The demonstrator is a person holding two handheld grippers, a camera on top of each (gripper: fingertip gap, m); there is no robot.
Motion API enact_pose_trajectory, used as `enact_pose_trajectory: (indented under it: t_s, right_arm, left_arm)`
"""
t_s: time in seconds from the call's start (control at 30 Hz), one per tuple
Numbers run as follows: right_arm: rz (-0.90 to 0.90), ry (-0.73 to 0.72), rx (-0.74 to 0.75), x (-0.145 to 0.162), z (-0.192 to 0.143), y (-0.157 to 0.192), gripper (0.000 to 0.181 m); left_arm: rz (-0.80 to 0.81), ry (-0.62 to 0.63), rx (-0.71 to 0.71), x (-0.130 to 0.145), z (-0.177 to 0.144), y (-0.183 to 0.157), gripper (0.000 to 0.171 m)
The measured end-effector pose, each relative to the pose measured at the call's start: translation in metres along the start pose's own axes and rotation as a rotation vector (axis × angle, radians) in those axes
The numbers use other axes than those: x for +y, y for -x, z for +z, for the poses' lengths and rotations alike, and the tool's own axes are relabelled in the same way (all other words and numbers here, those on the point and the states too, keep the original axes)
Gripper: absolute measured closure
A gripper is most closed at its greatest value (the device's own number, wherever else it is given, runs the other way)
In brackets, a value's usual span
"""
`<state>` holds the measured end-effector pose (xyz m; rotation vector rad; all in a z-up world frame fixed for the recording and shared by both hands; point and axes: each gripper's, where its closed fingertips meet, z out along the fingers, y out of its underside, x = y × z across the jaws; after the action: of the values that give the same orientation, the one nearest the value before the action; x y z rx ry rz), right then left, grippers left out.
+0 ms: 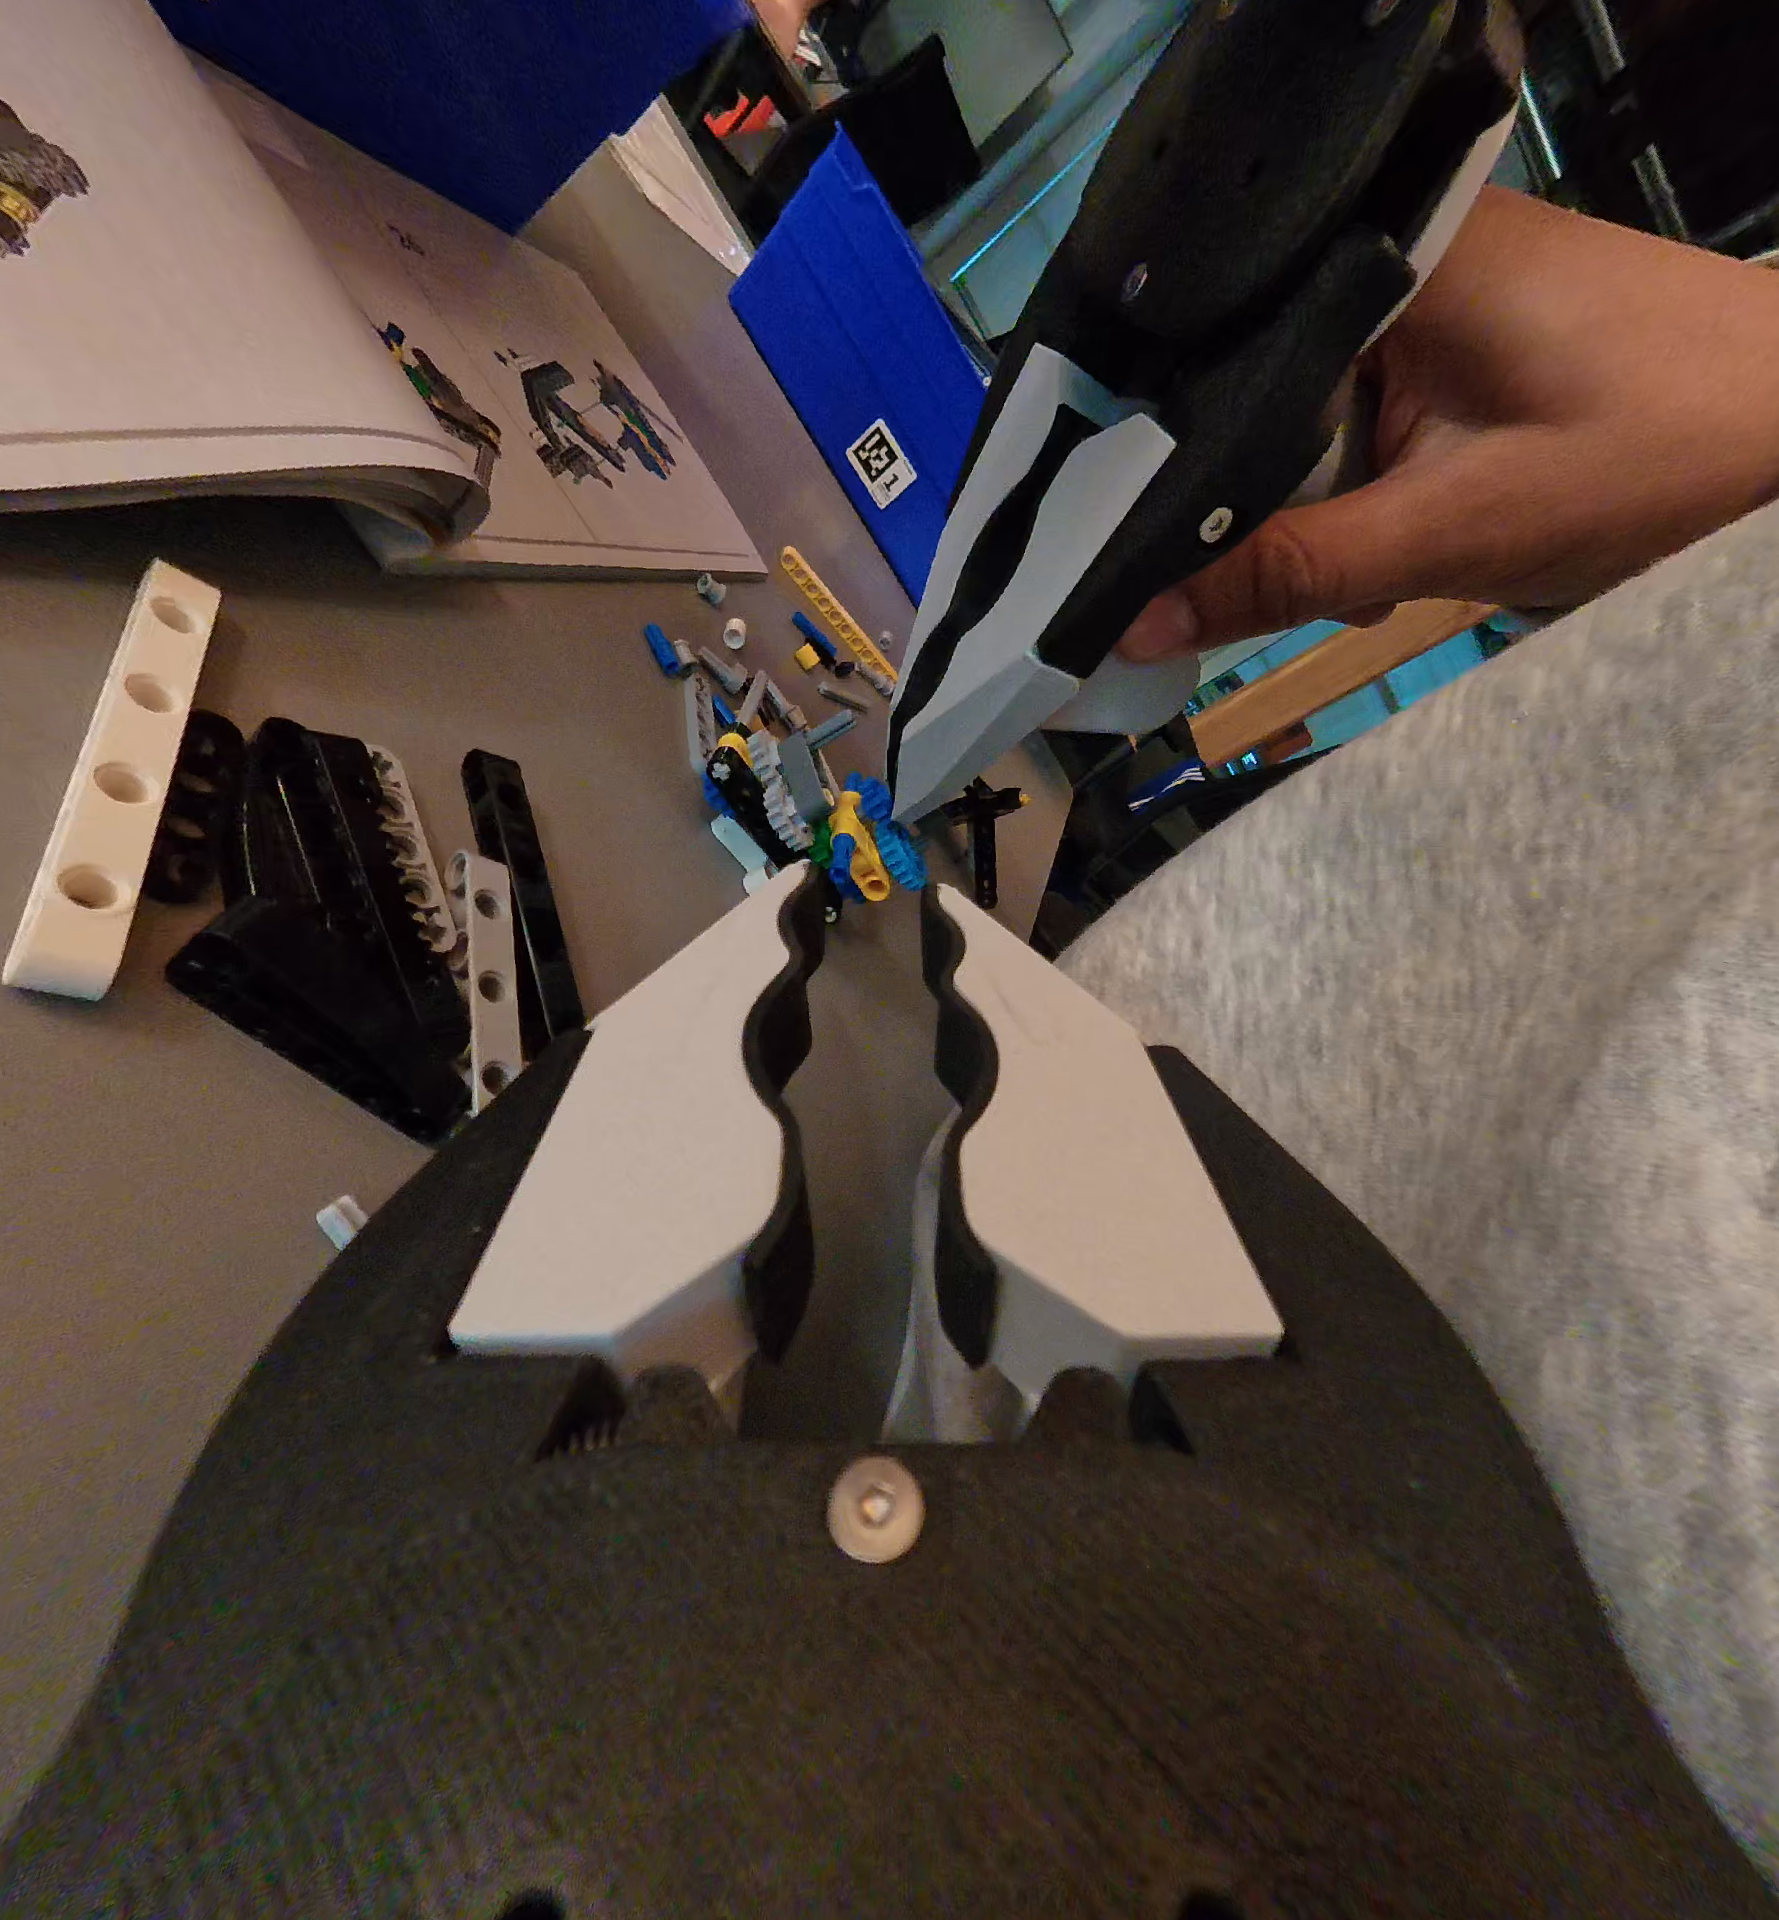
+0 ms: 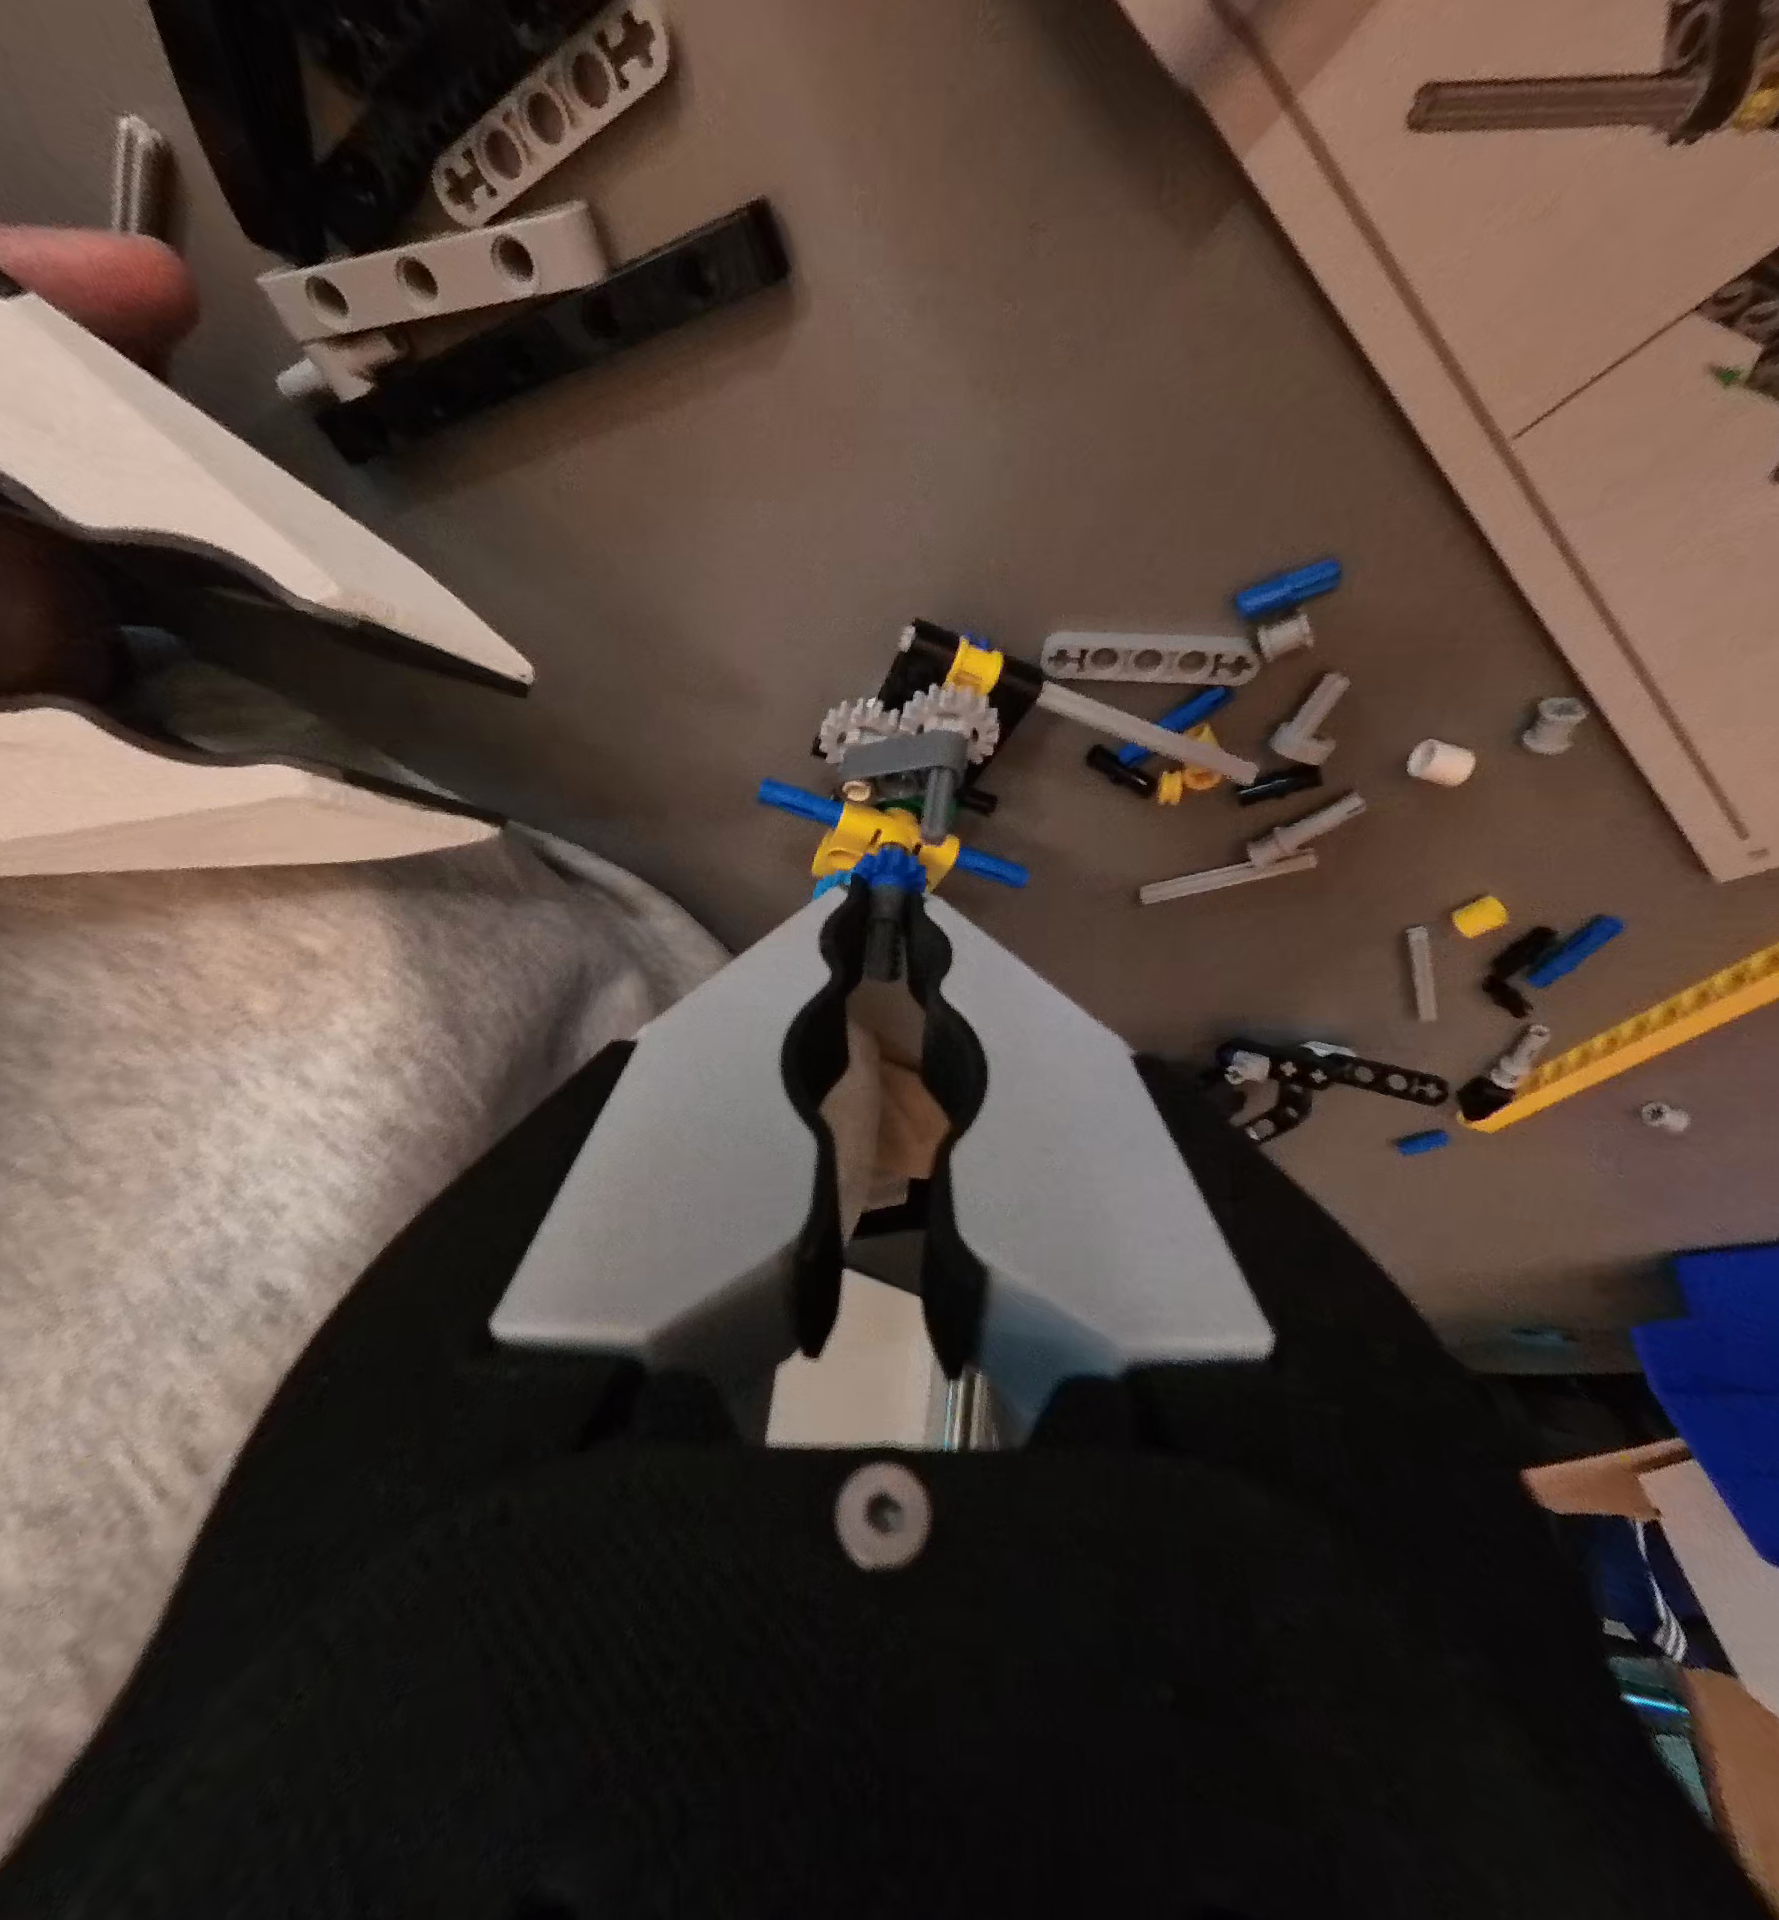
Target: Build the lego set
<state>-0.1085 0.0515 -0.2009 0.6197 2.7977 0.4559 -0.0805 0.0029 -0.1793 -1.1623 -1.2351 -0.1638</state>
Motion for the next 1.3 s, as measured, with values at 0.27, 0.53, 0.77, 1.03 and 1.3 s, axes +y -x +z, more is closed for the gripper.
enact_pose_trajectory:
  t_s: [0.27, 0.53, 0.77, 1.03, 1.3]
  right_arm:
    - [0.021, -0.016, -0.020, 0.000, 0.000, 0.000, 0.176]
    - [0.076, -0.162, -0.098, 0.005, -0.004, 0.000, 0.176]
    - [0.094, -0.329, -0.185, 0.014, -0.008, -0.002, 0.176]
    - [0.065, -0.374, -0.250, 0.006, -0.002, 0.009, 0.176]
    - [-0.030, -0.325, -0.173, -0.003, 0.000, 0.012, 0.176]
  left_arm:
    - [-0.003, 0.001, 0.000, 0.000, 0.000, 0.000, 0.156]
    - [0.014, 0.004, -0.001, 0.001, 0.001, -0.001, 0.140]
    - [0.043, 0.048, -0.040, 0.012, 0.010, -0.003, 0.134]
    - [0.101, 0.111, -0.091, 0.026, 0.021, -0.003, 0.134]
    - [0.095, 0.124, -0.088, 0.028, 0.021, -0.003, 0.134]
